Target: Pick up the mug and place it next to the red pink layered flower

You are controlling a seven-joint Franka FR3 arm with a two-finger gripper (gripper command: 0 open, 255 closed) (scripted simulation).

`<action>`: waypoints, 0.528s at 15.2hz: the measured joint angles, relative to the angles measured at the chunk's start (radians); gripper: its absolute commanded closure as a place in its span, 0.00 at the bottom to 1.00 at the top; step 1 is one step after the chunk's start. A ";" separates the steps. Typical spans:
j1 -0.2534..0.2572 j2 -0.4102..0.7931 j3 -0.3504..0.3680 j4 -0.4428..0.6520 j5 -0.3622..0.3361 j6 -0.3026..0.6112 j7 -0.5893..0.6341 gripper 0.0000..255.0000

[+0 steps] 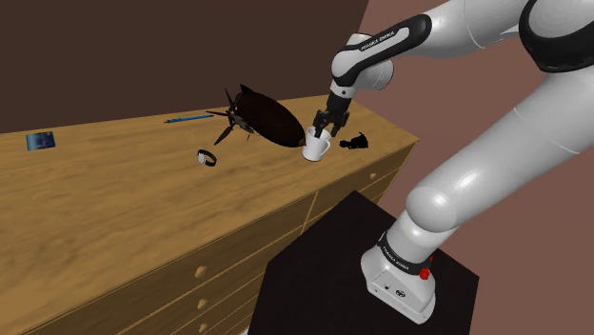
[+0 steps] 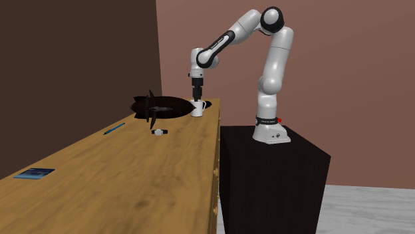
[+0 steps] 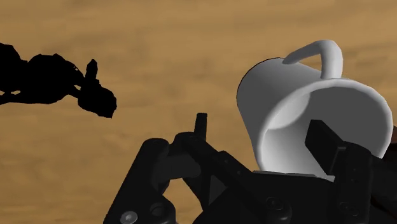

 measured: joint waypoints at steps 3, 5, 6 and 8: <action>0.000 0.000 0.000 0.000 0.000 0.000 0.000 0.00; -0.003 -0.027 0.001 0.024 -0.007 -0.049 0.005 0.00; -0.004 -0.038 0.000 0.048 -0.010 -0.084 0.006 0.00; -0.006 -0.063 0.002 0.068 -0.016 -0.128 0.011 0.00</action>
